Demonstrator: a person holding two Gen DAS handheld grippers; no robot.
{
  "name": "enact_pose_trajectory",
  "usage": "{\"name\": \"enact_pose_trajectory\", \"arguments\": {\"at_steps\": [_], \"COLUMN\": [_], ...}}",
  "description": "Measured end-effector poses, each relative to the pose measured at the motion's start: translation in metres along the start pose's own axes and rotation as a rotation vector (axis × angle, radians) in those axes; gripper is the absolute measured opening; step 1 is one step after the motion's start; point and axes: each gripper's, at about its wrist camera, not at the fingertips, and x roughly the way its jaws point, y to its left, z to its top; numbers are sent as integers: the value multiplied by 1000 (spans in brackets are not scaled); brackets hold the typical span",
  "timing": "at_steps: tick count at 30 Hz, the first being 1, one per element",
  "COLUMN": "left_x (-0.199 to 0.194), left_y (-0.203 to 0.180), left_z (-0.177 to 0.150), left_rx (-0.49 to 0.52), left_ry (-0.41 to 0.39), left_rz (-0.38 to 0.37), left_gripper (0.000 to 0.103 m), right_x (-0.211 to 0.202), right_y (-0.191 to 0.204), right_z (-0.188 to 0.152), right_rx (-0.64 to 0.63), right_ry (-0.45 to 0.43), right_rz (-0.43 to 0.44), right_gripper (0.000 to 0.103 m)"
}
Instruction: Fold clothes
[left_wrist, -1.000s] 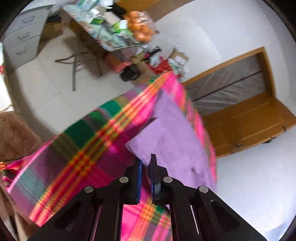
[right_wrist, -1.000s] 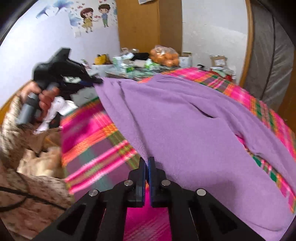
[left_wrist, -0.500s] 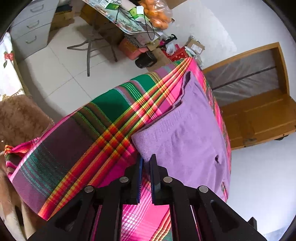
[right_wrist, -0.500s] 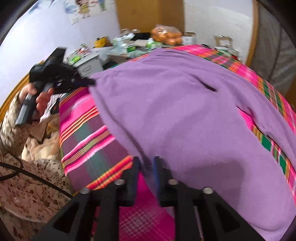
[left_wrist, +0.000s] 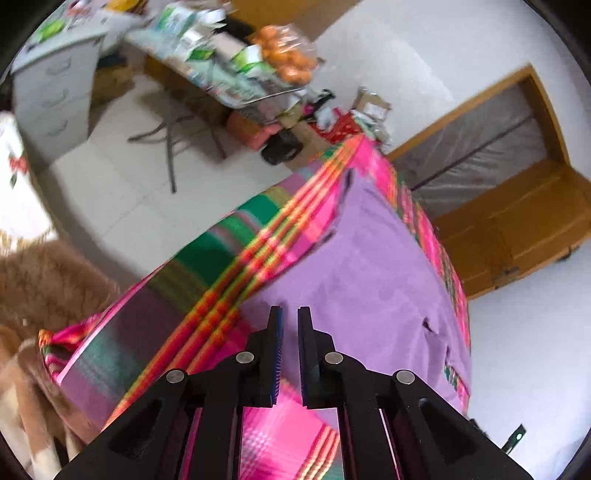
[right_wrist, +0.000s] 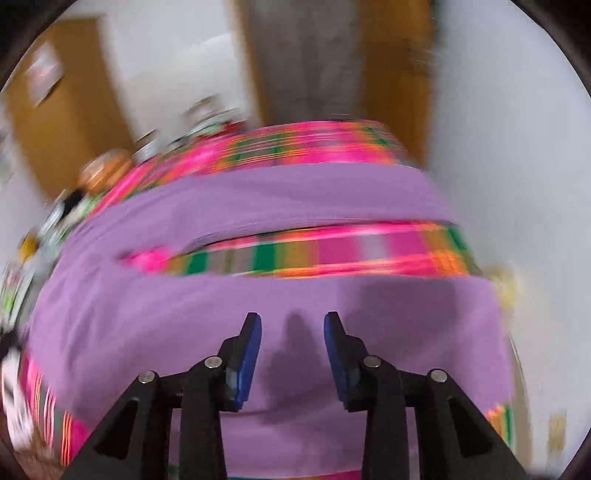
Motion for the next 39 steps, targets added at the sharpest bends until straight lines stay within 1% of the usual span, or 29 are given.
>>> {"name": "enact_pose_trajectory", "arguments": {"at_steps": [2, 3, 5, 8, 12, 15, 19, 21, 24, 26, 27, 28, 29, 30, 33, 36, 38, 39], "left_x": [0, 5, 16, 38, 61, 74, 86, 92, 100, 103, 104, 104, 105, 106, 104, 103, 104, 103], "left_y": [-12, -20, -34, -53, -73, -81, -89, -90, -91, -93, -95, -97, -97, -98, -98, -98, -96, -95], "left_z": [2, 1, -1, -6, -15, -22, -29, -30, -32, -34, -35, -36, -36, -35, -36, -36, -35, -34], "left_rx": [40, 64, 96, 132, 176, 187, 201, 200, 190, 194, 197, 201, 200, 200, 202, 204, 200, 197], "left_ry": [-10, 4, 31, 95, 162, 194, 222, 236, 255, 264, 260, 260, 259, 259, 257, 258, 259, 258], "left_rz": [-3, -13, -37, -63, -82, -81, -60, -54, -48, -47, -48, -45, -44, -42, -36, -35, -43, -47], "left_gripper": [8, 8, 8, 9, 9, 9, 9, 9, 9, 9, 9, 9, 9, 9, 9, 9, 9, 9], "right_x": [1, 1, 2, 11, 12, 14, 13, 16, 18, 18, 16, 14, 12, 12, 12, 2, -1, 0], "right_y": [-30, -44, -67, -90, -92, -94, -113, -125, -137, -138, -137, -135, -134, -132, -134, -143, -148, -150], "right_z": [3, 3, 1, -4, -3, -1, -5, -9, -17, -20, -20, -19, -18, -16, -13, -10, -9, -10], "right_rx": [87, 129, 202, 287, 266, 279, 346, 392, 466, 482, 473, 462, 447, 428, 418, 444, 452, 460], "right_ry": [-12, -19, -18, 17, 0, -15, -24, -19, -30, -38, -46, -55, -65, -72, -76, -115, -117, -103], "right_rz": [-89, -137, -185, -187, -197, -209, -260, -226, -147, -129, -140, -156, -176, -191, -206, -230, -226, -218], "right_gripper": [41, 41, 43, 44, 43, 43, 43, 45, 44, 39, 36, 24, 9, 5, 5, 5, 5, 5]}}
